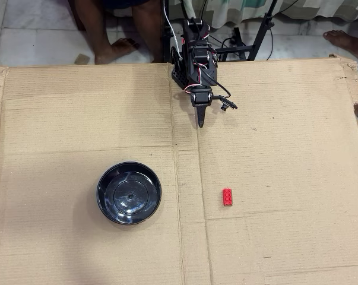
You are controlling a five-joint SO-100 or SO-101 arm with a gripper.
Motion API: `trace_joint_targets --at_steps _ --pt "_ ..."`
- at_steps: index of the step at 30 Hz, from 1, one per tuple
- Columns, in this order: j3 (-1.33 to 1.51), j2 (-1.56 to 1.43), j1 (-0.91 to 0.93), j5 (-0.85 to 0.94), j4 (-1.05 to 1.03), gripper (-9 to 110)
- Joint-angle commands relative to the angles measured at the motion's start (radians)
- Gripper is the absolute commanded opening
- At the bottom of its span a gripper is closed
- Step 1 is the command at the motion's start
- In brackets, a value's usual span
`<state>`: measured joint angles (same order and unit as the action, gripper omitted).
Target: Grasp a lego block and put it in the bin.
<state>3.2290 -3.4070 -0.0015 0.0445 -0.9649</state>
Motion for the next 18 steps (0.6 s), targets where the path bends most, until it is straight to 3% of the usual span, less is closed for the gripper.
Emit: trace_joint_targets --at_steps 1,18 --pt "0.012 -0.015 0.003 -0.002 0.002 0" --pt "0.012 -0.015 0.009 -0.026 0.038 0"
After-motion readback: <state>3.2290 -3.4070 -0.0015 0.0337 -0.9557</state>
